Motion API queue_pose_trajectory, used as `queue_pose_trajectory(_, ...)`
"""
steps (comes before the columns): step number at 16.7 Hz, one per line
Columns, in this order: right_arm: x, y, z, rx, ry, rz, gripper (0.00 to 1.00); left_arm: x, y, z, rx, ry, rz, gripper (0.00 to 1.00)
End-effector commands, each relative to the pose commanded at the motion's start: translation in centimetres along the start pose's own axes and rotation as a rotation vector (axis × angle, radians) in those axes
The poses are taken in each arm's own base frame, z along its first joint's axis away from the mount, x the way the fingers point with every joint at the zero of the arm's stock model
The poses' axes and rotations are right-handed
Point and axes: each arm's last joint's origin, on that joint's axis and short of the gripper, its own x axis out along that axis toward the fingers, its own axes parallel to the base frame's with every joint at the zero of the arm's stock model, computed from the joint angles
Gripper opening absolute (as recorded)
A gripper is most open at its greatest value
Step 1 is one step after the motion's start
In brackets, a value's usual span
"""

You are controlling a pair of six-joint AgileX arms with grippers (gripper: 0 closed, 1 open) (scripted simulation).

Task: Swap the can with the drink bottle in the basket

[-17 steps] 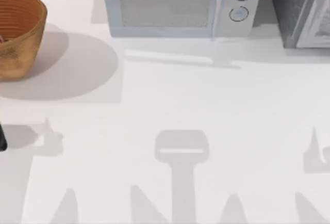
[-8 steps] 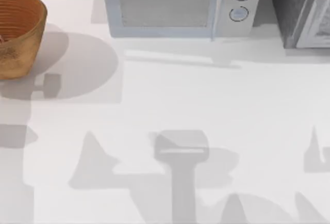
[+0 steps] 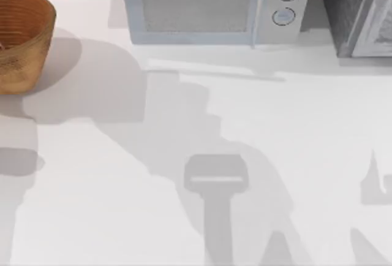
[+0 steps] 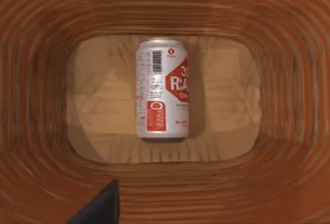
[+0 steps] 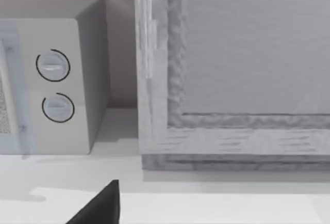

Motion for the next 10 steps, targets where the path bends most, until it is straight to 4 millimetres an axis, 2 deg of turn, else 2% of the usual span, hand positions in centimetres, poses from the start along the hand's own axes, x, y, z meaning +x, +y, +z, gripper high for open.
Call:
queue_pose_trajectory(3,0.0,0.0,0.0,0.000,0.000,0.000,1.00,4.8,2.3,1.9,-0.022,0.116,-0.040,1.00)
queue_pose_trajectory(6,0.0,0.0,0.0,0.000,0.000,0.000,1.00,8.9,3.9,2.6,-0.039,0.204,-0.073,1.00)
queue_pose_trajectory(8,0.0,0.0,0.0,0.000,0.000,0.000,1.00,10.9,4.7,2.6,-0.047,0.245,-0.090,1.00)
queue_pose_trajectory(10,0.0,0.0,0.0,0.000,0.000,0.000,1.00,12.1,5.0,2.5,-0.051,0.269,-0.099,1.00)
